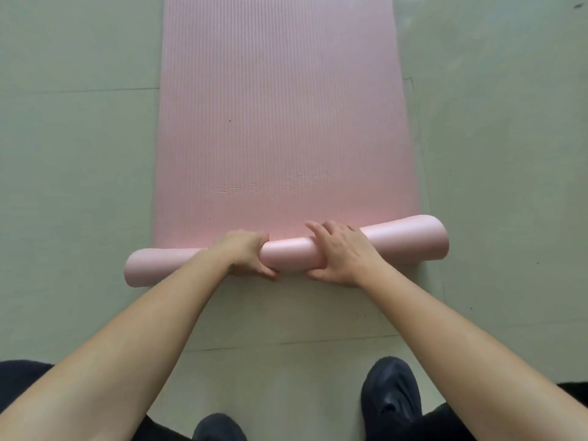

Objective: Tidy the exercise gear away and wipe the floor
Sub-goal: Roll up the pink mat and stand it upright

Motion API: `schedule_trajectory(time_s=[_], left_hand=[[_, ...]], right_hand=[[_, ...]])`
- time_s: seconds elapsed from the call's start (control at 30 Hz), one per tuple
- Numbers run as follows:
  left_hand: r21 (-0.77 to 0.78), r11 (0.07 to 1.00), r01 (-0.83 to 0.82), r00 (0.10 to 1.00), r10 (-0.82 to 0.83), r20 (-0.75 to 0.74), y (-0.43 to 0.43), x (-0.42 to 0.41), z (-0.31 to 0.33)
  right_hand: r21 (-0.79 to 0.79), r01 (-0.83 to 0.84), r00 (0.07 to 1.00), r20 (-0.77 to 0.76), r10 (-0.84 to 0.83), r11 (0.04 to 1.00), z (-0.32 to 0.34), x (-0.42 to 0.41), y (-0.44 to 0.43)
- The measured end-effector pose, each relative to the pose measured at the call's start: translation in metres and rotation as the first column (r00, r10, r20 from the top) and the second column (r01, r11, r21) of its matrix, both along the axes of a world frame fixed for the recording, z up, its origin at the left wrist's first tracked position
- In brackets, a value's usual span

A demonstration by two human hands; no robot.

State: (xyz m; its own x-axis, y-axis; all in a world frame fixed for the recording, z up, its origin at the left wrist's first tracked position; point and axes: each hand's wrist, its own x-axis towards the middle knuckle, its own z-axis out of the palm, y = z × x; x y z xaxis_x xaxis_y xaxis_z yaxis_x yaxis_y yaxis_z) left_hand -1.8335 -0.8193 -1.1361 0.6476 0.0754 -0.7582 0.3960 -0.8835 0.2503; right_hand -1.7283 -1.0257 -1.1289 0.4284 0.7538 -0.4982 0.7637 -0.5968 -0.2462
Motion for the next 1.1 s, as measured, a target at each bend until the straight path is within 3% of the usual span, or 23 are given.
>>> schedule_trajectory(time_s=[0.13, 0.2, 0.27, 0.37, 0.43, 0.53, 0.6, 0.7, 0.93, 1.0, 1.1], left_hand=[[-0.088, 0.991, -0.097, 0.991, 0.088, -0.099, 0.015, 0.016, -0.007], [-0.088, 0.984, -0.156, 0.987, 0.154, -0.038, 0.02, 0.02, -0.008], [-0.039, 0.985, -0.166, 0.967, 0.171, 0.189, 0.023, 0.015, -0.006], [0.07, 0.982, -0.173, 0.798, 0.098, 0.595, 0.015, -0.002, -0.006], [0.182, 0.973, -0.141, 0.727, -0.023, 0.686, 0.007, -0.005, -0.004], [0.355, 0.935, -0.011, 0.877, -0.162, 0.452, 0.004, 0.002, -0.007], [0.44, 0.895, 0.071, 0.927, -0.222, 0.303, 0.007, 0.01, -0.011], [0.483, 0.875, 0.045, 0.934, -0.209, 0.291, 0.003, 0.022, -0.011], [0.404, 0.914, 0.025, 0.911, -0.188, 0.368, 0.011, 0.023, 0.014], [0.333, 0.942, 0.037, 0.941, -0.145, 0.307, 0.021, 0.029, 0.028], [0.166, 0.984, 0.06, 0.99, -0.081, 0.119, 0.037, 0.038, 0.041]], right_hand=[[0.143, -0.087, 0.984, 0.169, 0.063, 0.986, -0.015, -0.007, -0.013], [0.14, -0.113, 0.978, 0.189, 0.085, 0.984, -0.019, 0.004, -0.007], [0.112, -0.126, 0.975, 0.199, 0.102, 0.986, -0.019, 0.017, 0.001], [0.111, -0.052, 0.97, 0.244, 0.023, 0.992, -0.02, 0.032, 0.01], [0.128, 0.031, 0.963, 0.262, -0.064, 0.991, -0.022, 0.037, 0.016], [0.153, 0.079, 0.941, 0.314, -0.124, 0.985, -0.03, 0.036, 0.024], [0.213, 0.092, 0.921, 0.352, -0.164, 0.973, -0.032, 0.034, 0.028], [0.241, 0.094, 0.931, 0.323, -0.171, 0.966, -0.028, 0.029, 0.026], [0.093, -0.054, 0.949, 0.314, 0.022, 0.994, -0.009, 0.034, 0.013], [0.072, -0.046, 0.97, 0.241, 0.028, 0.996, 0.003, 0.039, 0.022], [-0.031, -0.06, 0.998, 0.01, 0.061, 0.998, 0.018, 0.049, 0.036]])
